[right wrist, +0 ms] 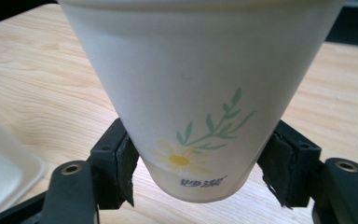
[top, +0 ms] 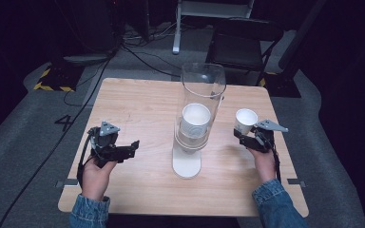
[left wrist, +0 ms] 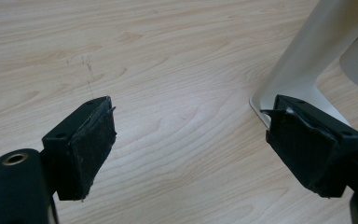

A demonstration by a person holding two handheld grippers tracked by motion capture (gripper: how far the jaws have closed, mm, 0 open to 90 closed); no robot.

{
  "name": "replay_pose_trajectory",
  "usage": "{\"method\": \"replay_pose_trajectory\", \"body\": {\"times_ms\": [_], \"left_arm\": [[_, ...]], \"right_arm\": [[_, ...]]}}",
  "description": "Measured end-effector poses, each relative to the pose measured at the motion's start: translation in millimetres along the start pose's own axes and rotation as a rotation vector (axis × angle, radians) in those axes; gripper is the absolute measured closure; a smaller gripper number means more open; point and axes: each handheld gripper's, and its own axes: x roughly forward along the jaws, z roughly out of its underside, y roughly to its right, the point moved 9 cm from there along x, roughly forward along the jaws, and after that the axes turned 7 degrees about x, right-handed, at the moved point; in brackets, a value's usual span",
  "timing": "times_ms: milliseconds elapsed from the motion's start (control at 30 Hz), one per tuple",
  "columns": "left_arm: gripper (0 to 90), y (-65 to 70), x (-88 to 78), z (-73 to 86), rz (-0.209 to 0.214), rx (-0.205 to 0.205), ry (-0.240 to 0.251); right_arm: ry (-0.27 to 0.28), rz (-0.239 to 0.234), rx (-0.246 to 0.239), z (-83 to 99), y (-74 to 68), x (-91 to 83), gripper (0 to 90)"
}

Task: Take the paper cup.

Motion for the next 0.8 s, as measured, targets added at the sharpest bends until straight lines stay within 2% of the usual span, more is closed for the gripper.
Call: {"method": "replay_pose_trajectory", "body": {"times_ms": [67, 267, 467, 500, 600, 800], "left_arm": [[15.5, -1.1, -1.6, 1.7, -0.005, -0.001, -0.001], [15.5, -3.1, -4.7, 6.3, -0.010, -0.012, -0.004], [15.5, -4.5, -6.2, 8.3, -0.015, -0.014, -0.007], [15.5, -4.7, -6.4, 8.4, -0.016, -0.014, -0.007], [15.5, -4.1, -6.3, 8.7, -0.011, -0.015, -0.009], [15.5, -3.3, -4.9, 8.1, -0.011, -0.009, -0.010]], "right_arm": [[-0.014, 0.014, 0.022, 3.2, 6.6, 3.4, 34.2], [-0.038, 0.039, 0.023, 10.7, 17.8, 14.9, 34.2], [-0.064, 0.046, 0.035, 16.7, 21.7, 21.8, 34.2], [-0.077, 0.030, 0.053, 19.5, 21.4, 24.5, 34.2], [-0.093, 0.018, 0.066, 22.1, 21.0, 26.5, 34.2], [-0.142, 0.023, 0.057, 30.5, 19.7, 31.7, 34.2]]}}
